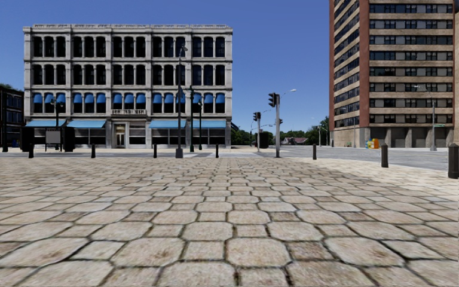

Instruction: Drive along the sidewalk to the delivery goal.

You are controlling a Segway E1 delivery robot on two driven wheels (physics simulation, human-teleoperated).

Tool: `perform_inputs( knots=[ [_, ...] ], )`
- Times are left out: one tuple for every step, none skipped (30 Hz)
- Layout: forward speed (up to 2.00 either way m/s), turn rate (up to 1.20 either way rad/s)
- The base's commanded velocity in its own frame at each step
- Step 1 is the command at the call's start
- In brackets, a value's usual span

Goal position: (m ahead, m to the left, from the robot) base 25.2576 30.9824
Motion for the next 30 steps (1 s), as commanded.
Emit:
perform_inputs(
  knots=[
    [2.00,0.00],
    [2.00,0.00],
    [2.00,0.00],
    [2.00,0.00],
    [2.00,0.00],
    [2.00,0.00],
    [2.00,0.00],
    [2.00,0.00],
    [2.00,0.00],
    [2.00,0.00],
    [2.00,0.00],
    [2.00,0.00],
    [2.00,0.00],
    [2.00,0.00],
    [2.00,0.00],
    [2.00,0.00],
    [2.00,0.00],
    [2.00,0.00],
    [2.00,0.00],
    [2.00,0.00],
    [2.00,0.00],
    [2.00,0.00],
    [2.00,0.00],
    [2.00,0.00],
    [2.00,0.00],
    [2.00,0.00],
    [2.00,0.00],
    [2.00,0.00],
    [2.00,0.00],
    [2.00,-0.05]
  ],
)
